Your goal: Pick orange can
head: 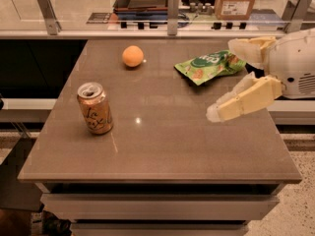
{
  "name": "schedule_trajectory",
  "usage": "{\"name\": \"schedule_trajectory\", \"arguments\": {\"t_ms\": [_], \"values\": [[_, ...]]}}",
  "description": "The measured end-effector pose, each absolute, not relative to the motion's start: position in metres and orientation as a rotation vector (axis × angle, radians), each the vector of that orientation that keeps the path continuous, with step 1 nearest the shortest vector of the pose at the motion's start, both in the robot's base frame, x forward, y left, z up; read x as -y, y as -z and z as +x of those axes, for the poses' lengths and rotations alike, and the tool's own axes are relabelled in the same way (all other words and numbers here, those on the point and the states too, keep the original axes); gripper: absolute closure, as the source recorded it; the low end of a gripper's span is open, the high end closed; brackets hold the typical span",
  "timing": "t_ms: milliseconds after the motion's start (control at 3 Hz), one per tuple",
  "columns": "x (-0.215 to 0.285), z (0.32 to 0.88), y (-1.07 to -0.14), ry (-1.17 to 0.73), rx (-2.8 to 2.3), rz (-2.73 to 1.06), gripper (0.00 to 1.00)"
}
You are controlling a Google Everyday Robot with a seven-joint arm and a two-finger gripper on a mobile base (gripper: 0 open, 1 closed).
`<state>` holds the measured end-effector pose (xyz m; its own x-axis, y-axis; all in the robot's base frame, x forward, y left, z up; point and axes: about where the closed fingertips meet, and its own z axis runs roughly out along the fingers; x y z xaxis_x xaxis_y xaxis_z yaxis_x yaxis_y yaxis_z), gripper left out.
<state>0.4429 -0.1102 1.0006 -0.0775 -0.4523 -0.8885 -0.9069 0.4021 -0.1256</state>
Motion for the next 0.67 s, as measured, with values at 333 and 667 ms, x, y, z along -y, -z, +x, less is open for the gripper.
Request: {"name": "schedule_trajectory", "arguments": {"t_ms": [333,667], "values": [[0.077,0.437,-0.992,-0.609,-1.645,-1.249,0.0],[0.054,0.446,-0.97,-0.663,-1.642,-1.254,0.0]]}}
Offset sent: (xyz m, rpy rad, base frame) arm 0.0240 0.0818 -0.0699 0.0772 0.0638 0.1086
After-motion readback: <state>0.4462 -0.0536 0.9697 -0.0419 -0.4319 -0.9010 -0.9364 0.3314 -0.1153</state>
